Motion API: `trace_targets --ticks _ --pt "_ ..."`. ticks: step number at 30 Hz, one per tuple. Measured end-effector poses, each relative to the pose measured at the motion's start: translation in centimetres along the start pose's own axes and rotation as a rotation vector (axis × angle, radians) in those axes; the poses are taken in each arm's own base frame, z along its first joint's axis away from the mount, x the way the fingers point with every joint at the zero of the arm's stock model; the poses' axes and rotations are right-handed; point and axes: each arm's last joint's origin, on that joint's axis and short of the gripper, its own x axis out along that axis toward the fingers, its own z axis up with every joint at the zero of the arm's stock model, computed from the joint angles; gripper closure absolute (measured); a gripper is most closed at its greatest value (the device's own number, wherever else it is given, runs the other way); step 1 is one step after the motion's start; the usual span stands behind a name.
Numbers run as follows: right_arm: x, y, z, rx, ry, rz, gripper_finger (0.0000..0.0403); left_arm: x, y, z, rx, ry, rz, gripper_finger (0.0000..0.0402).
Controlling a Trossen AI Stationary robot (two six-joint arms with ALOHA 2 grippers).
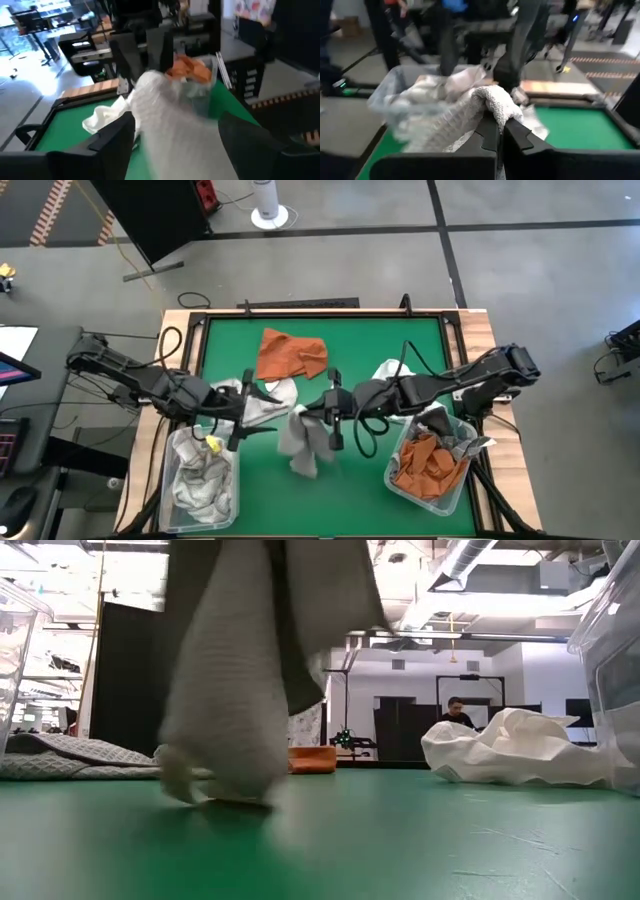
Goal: Sort towels by color in basket
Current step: Put the gray towel into the left transparent bin
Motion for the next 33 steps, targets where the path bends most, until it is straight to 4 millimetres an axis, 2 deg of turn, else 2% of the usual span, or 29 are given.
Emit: trace_targets --ticks 7,14,25,29,33 --pt "-0.2 -0.2 2.3 -0.066 -0.239 0.011 0.0378 2.7 0.0 -0.5 -0.003 -0.011 0.032 0.0093" --pt "-0.9 0.6 3.7 -0.137 -0.389 0.009 0.0378 4.0 1.1 -0.1 -0.025 -0.101 0.050 0.0090" --pt "-1.4 -1.5 5.4 -0.131 -0.588 -0.023 0.0377 6.4 1.2 0.2 -0.010 -0.263 -0.102 0.0095" --pt "-1.3 -1.6 5.3 -0.132 -0.576 -0.026 0.0375 6.5 1.2 0.2 0.023 -0.268 -0.097 0.0142" --pt "-1.3 -1.6 5.3 -0.135 -0.575 -0.026 0.0363 6.4 1.2 0.1 0.026 -0.255 -0.092 0.0247"
